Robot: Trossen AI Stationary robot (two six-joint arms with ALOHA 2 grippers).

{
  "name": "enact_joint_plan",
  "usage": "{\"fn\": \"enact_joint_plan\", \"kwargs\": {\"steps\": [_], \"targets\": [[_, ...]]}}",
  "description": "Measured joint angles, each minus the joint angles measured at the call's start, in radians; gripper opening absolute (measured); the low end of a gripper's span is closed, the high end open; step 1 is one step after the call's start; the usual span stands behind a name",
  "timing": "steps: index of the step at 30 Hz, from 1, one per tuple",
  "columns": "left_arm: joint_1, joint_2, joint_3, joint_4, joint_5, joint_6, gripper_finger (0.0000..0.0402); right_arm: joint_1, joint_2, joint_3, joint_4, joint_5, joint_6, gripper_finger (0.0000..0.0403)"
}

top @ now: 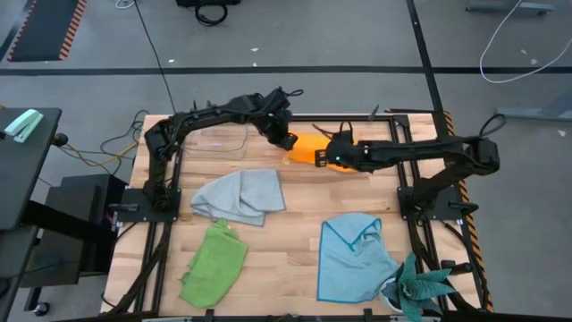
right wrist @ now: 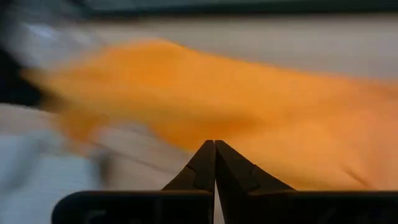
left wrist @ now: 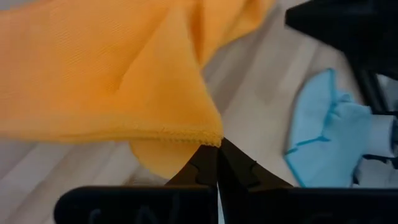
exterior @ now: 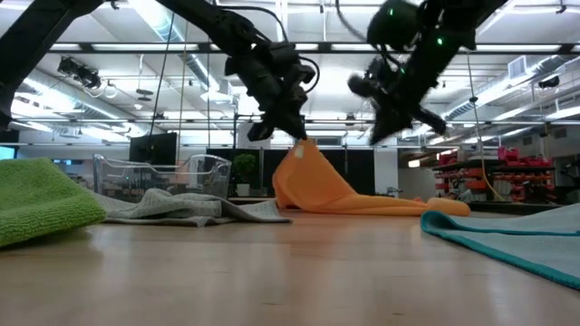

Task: Fold microfiber towels
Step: Fold the orange microfiber cloth

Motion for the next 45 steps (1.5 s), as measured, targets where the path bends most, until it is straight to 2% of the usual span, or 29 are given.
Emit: {"fn": "enact_joint_plan", "kwargs": {"steps": [4, 7, 12, 15, 28, 45], "targets": [[-0.008, 0.0, 0.0, 0.04, 0.023, -0.006, 0.0003, 0.007, -0.005, 0.0, 0.158, -0.004, -0.079, 0.0024], [-0.016, 0.0, 0.0, 0.081, 0.048, -0.015, 0.0003, 0.006, 0.011, 0.0, 0.173, -0.01, -0.065, 0.0033], [-0.019, 0.0, 0.0, 0.193, 0.123, -0.059, 0.0003, 0.04, 0.071, 0.0, 0.214, -0.104, -0.027, 0.006], [-0.019, 0.0, 0.0, 0.231, 0.137, -0.08, 0.0003, 0.062, 0.095, 0.0, 0.265, -0.109, -0.012, 0.0078], [-0.019, 0.0, 0.0, 0.268, 0.137, -0.106, 0.0002, 0.091, 0.047, 0.0, 0.265, -0.111, -0.003, 0.013], [-0.038, 0.0, 0.0, 0.344, 0.143, -0.142, 0.0001, 0.076, 0.053, 0.0, 0.268, -0.111, 0.004, 0.014]]}}
